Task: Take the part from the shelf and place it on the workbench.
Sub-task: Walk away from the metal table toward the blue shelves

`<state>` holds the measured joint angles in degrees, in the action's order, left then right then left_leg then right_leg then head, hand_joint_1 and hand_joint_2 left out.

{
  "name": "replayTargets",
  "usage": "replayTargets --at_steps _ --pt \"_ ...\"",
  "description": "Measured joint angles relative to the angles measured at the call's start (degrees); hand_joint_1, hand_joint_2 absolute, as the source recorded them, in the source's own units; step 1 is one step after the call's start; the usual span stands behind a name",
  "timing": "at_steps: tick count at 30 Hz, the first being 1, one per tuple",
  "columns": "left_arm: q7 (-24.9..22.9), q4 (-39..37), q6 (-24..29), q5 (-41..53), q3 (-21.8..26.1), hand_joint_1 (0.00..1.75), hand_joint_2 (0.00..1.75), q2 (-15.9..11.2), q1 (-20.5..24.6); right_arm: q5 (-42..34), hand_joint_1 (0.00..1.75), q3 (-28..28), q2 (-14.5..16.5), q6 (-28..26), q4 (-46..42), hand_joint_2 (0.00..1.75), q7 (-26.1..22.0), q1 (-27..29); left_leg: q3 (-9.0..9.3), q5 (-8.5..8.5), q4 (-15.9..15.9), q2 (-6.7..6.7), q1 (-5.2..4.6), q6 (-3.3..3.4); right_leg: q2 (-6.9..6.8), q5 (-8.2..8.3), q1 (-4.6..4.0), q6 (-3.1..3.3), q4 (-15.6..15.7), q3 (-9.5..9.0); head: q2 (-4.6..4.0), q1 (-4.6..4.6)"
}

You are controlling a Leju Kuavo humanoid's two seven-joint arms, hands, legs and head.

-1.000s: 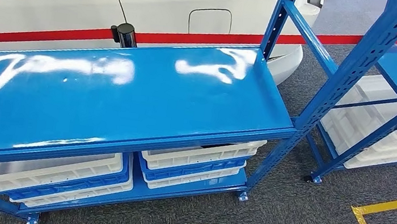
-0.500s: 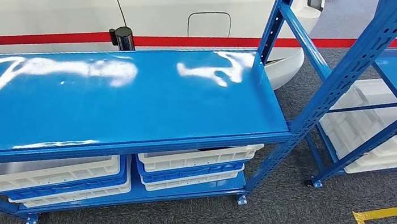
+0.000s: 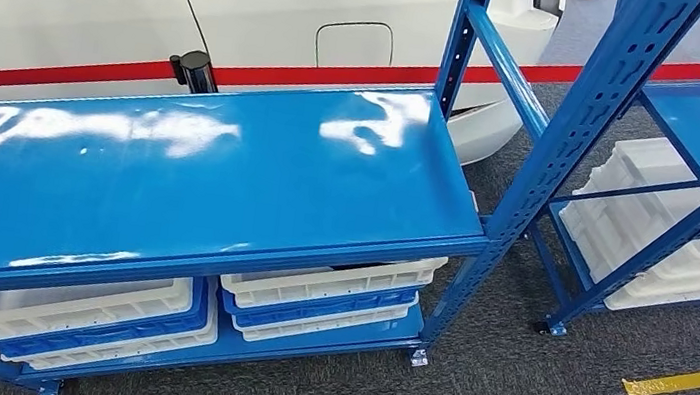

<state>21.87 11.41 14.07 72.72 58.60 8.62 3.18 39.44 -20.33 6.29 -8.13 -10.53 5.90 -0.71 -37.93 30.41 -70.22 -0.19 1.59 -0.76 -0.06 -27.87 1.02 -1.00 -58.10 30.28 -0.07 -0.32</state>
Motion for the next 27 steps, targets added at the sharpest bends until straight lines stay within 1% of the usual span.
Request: replayTargets --at_steps 1,2,3,5,7,8,9,11,12,13,14,15,16,17,18,19,20,22,23,25,27 --pt "0.01 0.00 0.03 0.01 0.00 0.00 0.00 -0.02 0.01 0.04 0.00 0.00 0.04 0.03 0.01 0.00 -0.01 0.00 1.66 -2.11 3.84 0.12 -0.24 0.51 0.00 -0.20 -0.10 0.06 0.00 -0.15 0.00 -0.01" --pt "0.03 0.00 0.08 0.02 0.00 0.00 0.00 -0.04 0.05 0.09 0.00 0.00 0.07 0.06 0.01 0.00 -0.01 -0.02 3.15 -3.42 7.28 0.27 -0.51 0.85 0.00 -0.43 -0.32 -0.04 -0.04 -0.31 0.00 0.02" --pt "0.04 0.00 0.14 0.04 -0.01 0.00 0.00 -0.04 0.12 0.14 0.00 0.00 0.10 0.08 0.02 0.00 -0.02 -0.06 4.07 -4.01 9.52 0.40 -0.76 1.06 -0.05 -0.61 -0.45 -0.22 -0.06 -0.34 0.00 0.06" --pt "0.07 0.00 0.30 0.08 -0.02 0.00 0.00 -0.01 0.24 0.18 0.00 0.00 0.09 0.09 0.02 0.00 -0.03 -0.15 4.36 -3.80 10.81 0.39 -1.19 1.10 -0.20 -0.72 -0.57 -0.77 0.03 -0.33 0.00 0.09" --pt "0.08 0.01 0.48 0.07 -0.01 0.00 0.00 0.05 0.22 0.21 0.00 0.00 0.06 0.09 0.02 0.00 -0.04 -0.16 4.40 -4.09 11.28 0.13 -1.09 1.50 -0.32 -1.09 -0.39 -1.28 -0.42 0.05 0.00 0.10" --pt "0.08 0.01 0.56 0.06 -0.01 0.00 0.00 0.05 0.21 0.23 0.00 0.00 0.05 0.09 0.02 0.00 -0.04 -0.16 4.51 -4.25 11.57 0.05 -0.97 1.76 -0.33 -1.80 -0.36 -1.37 -1.72 0.70 0.00 0.16" --pt "0.09 0.02 0.64 0.05 0.00 0.00 0.00 0.07 0.22 0.24 0.00 0.00 0.05 0.09 0.02 0.00 -0.04 -0.16 4.61 -4.37 11.79 -0.01 -0.84 1.99 -0.29 -2.97 -0.32 -1.32 -4.19 1.95 0.00 0.26" --pt "0.09 0.02 0.74 0.04 0.00 0.00 0.00 0.10 0.27 0.25 0.00 0.00 0.06 0.09 0.02 0.00 -0.04 -0.17 4.55 -4.36 11.81 -0.08 -0.92 2.19 -0.19 -5.87 -0.25 -1.07 -11.76 5.88 0.01 0.39" --pt "0.09 0.01 0.77 0.04 0.00 0.00 0.00 0.12 0.28 0.25 0.00 0.00 0.05 0.09 0.02 0.00 -0.04 -0.14 4.54 -4.34 11.80 -0.15 -0.94 2.24 -0.16 -6.74 -0.22 -1.18 -14.93 7.70 0.01 0.40" --pt "0.08 0.01 0.80 0.03 0.00 0.00 0.00 0.13 0.28 0.26 0.00 0.00 0.03 0.09 0.02 0.00 -0.04 -0.09 4.55 -4.31 11.79 -0.24 -0.95 2.25 -0.14 -6.72 -0.19 -1.54 -16.24 8.68 0.01 0.41" --pt "0.08 0.00 0.82 0.02 0.00 0.00 0.00 0.16 0.28 0.27 0.00 0.00 0.00 0.09 0.02 0.00 -0.04 -0.04 4.60 -4.29 11.79 -0.36 -0.93 2.22 -0.14 -5.72 -0.12 -2.09 -15.11 8.49 0.01 0.44" --pt "0.08 0.00 0.85 0.00 0.00 0.00 0.00 0.20 0.28 0.28 0.00 0.00 -0.06 0.09 0.02 0.00 -0.05 -0.02 4.67 -4.26 11.78 -0.51 -0.90 2.16 -0.15 -4.04 -0.01 -2.71 -11.87 7.22 0.00 0.45" --pt "0.08 0.01 0.87 -0.02 0.00 0.00 0.00 0.24 0.28 0.30 0.00 0.00 -0.11 0.09 0.02 0.00 -0.09 -0.02 4.74 -4.21 11.76 -0.63 -0.91 2.05 -0.14 -2.21 0.13 -3.15 -7.47 5.36 0.00 0.50" --pt "0.10 0.01 0.90 -0.03 0.00 0.00 0.00 0.27 0.28 0.31 0.00 0.00 -0.15 0.08 0.02 0.00 -0.15 -0.07 4.81 -4.09 11.72 -0.76 -1.06 1.84 -0.10 -0.73 0.13 -3.21 -3.75 3.76 0.00 0.49" --pt "0.13 0.02 0.93 -0.03 0.00 0.00 0.00 0.28 0.29 0.31 0.00 0.00 -0.15 0.08 0.02 0.00 -0.21 -0.13 4.83 -3.93 11.62 -0.85 -1.25 1.65 -0.07 0.27 0.19 -2.98 -1.16 2.52 0.00 0.45" --pt "0.17 0.02 0.97 -0.03 0.01 0.00 0.00 0.26 0.28 0.32 0.00 0.00 -0.09 0.09 0.02 0.00 -0.27 -0.16 4.83 -3.76 11.55 -0.89 -1.43 1.79 -0.03 0.75 0.20 -2.61 0.06 1.93 0.01 0.43" --pt "0.21 0.01 1.00 -0.03 0.01 0.00 0.00 0.23 0.26 0.32 0.00 0.00 -0.02 0.09 0.02 0.00 -0.31 -0.18 4.83 -3.66 11.48 -0.91 -1.58 2.09 -0.01 0.94 0.13 -2.28 0.16 1.81 0.01 0.37" --pt "0.26 0.01 1.01 -0.03 0.02 0.00 0.00 0.19 0.21 0.32 0.00 0.00 0.04 0.10 0.02 0.00 -0.33 -0.12 4.89 -3.76 11.56 -0.87 -1.52 2.77 -0.01 1.09 0.00 -2.01 0.17 1.70 0.00 0.39" --pt "0.26 0.01 1.01 -0.03 0.02 0.00 0.00 0.19 0.20 0.35 0.00 0.00 0.02 0.10 0.02 0.00 -0.33 -0.10 4.95 -3.88 11.65 -0.83 -1.46 2.76 0.00 1.14 -0.12 -1.92 0.16 1.70 0.00 0.39" --pt "0.27 0.01 1.01 -0.03 0.02 0.00 0.00 0.20 0.20 0.44 0.00 0.00 0.01 0.10 0.02 0.00 -0.33 -0.08 5.08 -4.00 11.86 -0.76 -1.37 2.47 0.01 1.15 -0.28 -1.68 0.14 1.70 0.00 0.39" --pt "0.28 0.00 1.02 -0.03 0.02 0.00 0.00 0.21 0.21 0.52 0.00 0.00 0.03 0.13 0.02 0.00 -0.33 -0.07 5.18 -4.09 12.02 -0.72 -1.31 1.96 0.02 1.13 -0.36 -1.52 0.11 1.71 0.01 0.39"
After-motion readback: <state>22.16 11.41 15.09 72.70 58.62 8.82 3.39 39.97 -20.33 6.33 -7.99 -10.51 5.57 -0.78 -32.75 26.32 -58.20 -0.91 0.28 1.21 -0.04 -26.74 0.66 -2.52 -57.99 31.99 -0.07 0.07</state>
